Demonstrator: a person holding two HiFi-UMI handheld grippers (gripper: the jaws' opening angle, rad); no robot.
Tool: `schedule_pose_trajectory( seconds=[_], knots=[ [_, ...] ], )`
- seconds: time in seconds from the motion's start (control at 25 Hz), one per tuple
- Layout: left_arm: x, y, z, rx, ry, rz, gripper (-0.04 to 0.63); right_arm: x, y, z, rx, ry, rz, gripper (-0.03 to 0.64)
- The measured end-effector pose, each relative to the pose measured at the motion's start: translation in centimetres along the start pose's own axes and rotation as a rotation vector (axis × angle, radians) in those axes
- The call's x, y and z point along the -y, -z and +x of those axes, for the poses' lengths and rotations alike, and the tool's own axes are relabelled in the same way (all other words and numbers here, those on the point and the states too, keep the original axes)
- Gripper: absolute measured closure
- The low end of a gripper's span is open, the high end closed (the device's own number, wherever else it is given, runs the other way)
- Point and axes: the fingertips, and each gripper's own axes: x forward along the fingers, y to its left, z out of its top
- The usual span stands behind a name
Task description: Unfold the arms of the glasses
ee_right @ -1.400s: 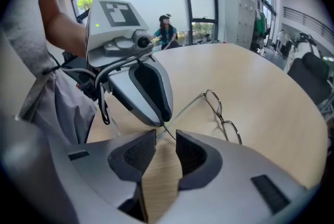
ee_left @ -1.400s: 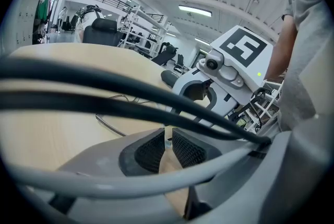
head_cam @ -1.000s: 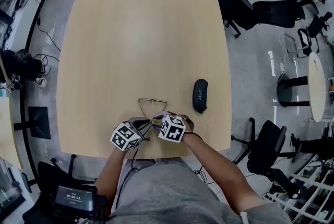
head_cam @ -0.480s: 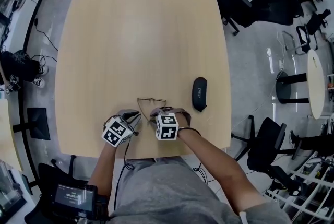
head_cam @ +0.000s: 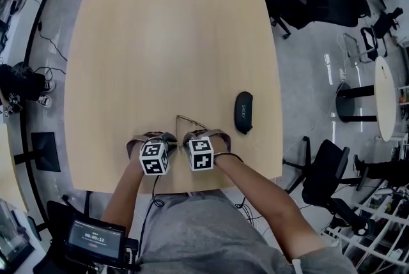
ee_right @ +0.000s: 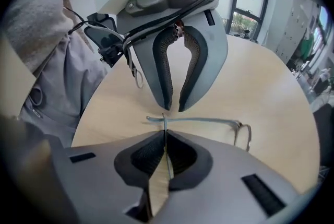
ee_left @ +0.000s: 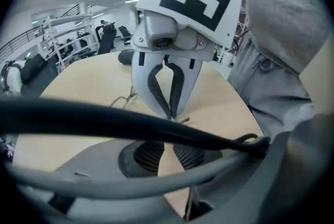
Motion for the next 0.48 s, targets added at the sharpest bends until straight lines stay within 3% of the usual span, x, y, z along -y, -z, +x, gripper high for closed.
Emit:
schedule_pose_trajectory(
  seconds=[0.24, 0.48],
  knots=[
    [0.4, 0.5, -0.1, -0.047, 0.048, 0.129, 0.501, -0.4, 0.0, 0.0, -0.023, -0.004, -0.106, 0.597],
    [0.9, 1.1, 0.0, -0.107, 0.079, 0.287, 0.472, -1.5, 0.3, 0.0, -0.082, -0.032, -0.403, 0.597]
  ],
)
